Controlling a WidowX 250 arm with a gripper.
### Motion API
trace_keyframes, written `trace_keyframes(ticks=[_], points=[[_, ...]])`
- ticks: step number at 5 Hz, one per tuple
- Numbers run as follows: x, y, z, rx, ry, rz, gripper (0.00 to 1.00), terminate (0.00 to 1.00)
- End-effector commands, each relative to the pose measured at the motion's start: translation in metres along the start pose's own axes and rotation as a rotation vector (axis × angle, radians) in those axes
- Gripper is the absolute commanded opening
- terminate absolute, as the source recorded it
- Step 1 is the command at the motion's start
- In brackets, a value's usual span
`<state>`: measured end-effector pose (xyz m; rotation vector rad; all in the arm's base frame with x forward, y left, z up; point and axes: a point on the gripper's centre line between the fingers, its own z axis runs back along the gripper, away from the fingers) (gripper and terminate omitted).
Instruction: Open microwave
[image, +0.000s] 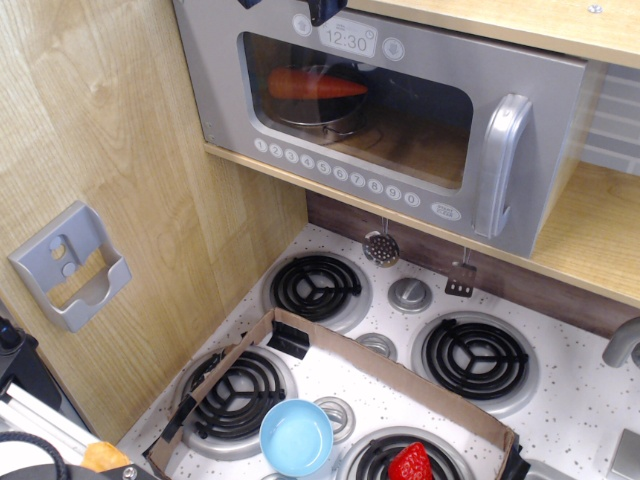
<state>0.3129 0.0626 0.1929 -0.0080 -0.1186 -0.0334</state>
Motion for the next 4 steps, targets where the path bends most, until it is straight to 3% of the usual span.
trace_keyframes(ticks=[1, 2, 4], points=[[0.000, 0.000, 0.000, 0.000, 0.000, 0.000, 1.00, 0.00], [-0.010, -0.013, -0.002, 0.013, -0.064, -0.005, 1.00, 0.00], [-0.038, -0.058, -0.004, 0.041, -0.111, 0.134, 1.00, 0.00]])
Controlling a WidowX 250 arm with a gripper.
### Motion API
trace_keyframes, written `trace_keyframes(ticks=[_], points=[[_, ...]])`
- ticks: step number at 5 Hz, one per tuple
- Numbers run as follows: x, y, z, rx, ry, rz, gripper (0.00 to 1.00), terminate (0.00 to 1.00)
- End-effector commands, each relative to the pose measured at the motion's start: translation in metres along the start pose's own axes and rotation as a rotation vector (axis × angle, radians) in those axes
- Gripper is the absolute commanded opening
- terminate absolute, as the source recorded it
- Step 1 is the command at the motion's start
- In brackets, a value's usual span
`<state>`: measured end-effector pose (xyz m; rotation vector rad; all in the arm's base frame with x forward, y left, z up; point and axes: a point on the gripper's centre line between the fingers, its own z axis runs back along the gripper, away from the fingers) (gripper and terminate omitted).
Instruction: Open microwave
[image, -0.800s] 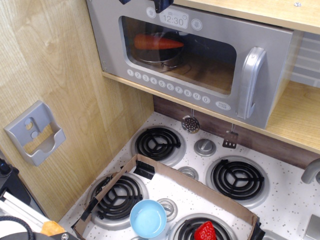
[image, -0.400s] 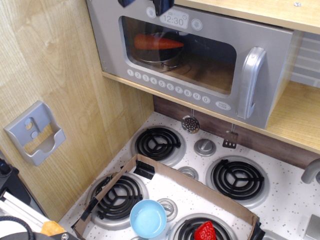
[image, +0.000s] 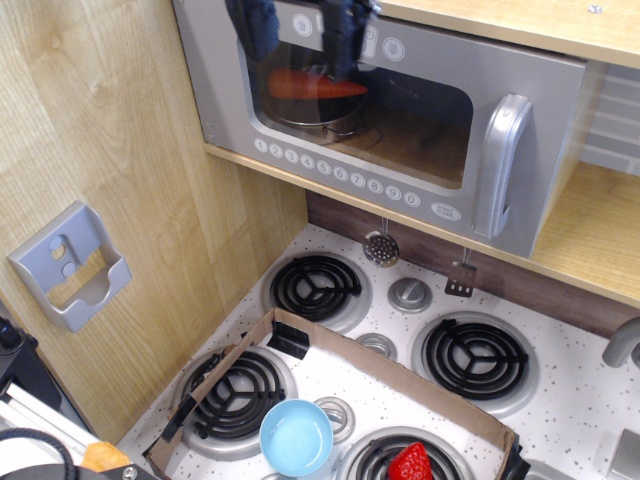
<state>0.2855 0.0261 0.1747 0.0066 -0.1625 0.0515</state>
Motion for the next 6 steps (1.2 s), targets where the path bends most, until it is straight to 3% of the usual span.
trace_keyframes(ticks=[1, 4, 6], points=[[-0.020, -0.048, 0.000, 0.021, -0.097, 0.078, 1.00, 0.00], [0.000, -0.102, -0.015, 0.007, -0.102, -0.043, 1.00, 0.00], [0.006, -0.116, -0.029, 0.007, -0.118, -0.124, 1.00, 0.00]])
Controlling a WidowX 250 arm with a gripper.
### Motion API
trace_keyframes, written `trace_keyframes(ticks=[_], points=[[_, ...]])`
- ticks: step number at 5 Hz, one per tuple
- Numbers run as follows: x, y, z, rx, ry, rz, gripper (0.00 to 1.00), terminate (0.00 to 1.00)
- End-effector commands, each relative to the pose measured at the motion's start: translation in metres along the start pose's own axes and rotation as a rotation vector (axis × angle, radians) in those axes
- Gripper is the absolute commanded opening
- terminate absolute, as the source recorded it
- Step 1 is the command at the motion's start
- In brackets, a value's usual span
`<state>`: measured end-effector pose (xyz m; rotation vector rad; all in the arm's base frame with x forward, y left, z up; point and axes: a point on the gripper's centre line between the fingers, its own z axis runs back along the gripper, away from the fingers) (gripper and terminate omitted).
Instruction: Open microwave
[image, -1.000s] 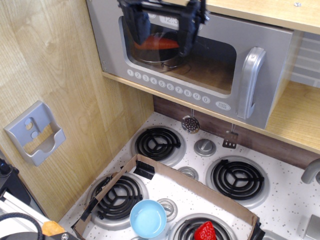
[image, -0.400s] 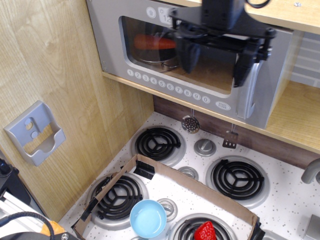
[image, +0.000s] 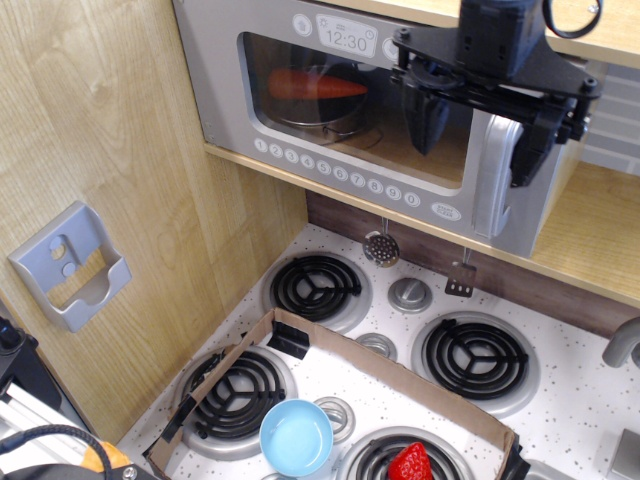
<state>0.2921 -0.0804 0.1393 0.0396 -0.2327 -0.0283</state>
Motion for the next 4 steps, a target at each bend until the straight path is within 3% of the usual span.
trace_keyframes(ticks=[1, 4], points=[[0.018, -0.008, 0.002, -0.019, -0.038, -0.055, 1.00, 0.00], [0.044, 0.011, -0.008, -0.010, -0.013, -0.078, 1.00, 0.00]])
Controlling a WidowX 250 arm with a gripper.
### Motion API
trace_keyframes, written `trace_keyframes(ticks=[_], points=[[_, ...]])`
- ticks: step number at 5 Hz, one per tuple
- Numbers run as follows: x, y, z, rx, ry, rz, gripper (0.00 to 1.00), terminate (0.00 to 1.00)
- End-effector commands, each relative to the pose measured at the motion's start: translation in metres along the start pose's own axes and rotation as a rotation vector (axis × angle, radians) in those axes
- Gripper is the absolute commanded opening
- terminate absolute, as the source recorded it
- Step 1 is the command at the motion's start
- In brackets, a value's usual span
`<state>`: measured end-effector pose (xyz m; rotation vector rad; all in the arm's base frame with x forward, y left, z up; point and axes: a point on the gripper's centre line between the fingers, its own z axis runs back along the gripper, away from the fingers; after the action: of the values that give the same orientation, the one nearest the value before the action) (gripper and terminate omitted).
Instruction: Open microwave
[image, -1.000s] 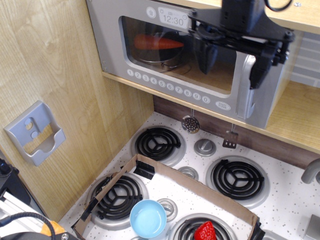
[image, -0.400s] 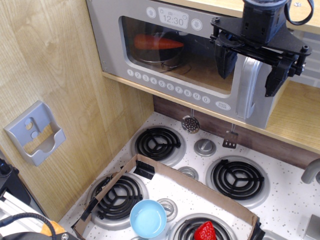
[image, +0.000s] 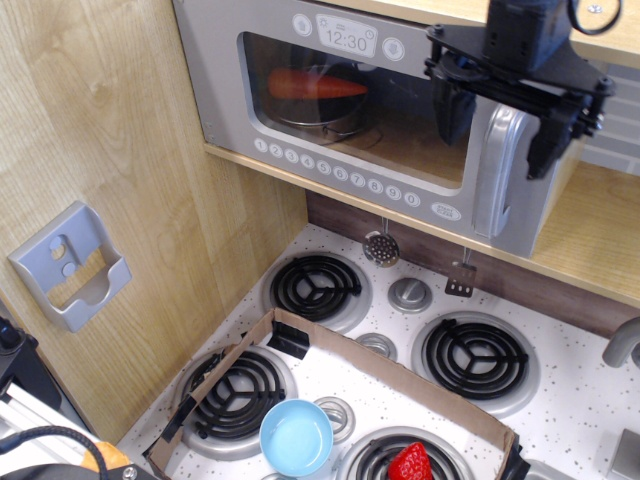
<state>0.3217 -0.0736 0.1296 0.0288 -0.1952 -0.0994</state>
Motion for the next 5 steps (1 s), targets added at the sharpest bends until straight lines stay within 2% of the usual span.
trace_keyframes(ticks=[1, 2, 3, 5], points=[[0.021, 0.009, 0.006, 0.022, -0.051, -0.014, 1.00, 0.00], [0.025, 0.009, 0.003, 0.012, -0.047, -0.010, 1.00, 0.00], [0.022, 0.001, 0.005, 0.052, -0.073, 0.022, 0.00, 0.00], [0.003, -0.001, 0.001, 0.074, -0.091, 0.095, 0.00, 0.00]])
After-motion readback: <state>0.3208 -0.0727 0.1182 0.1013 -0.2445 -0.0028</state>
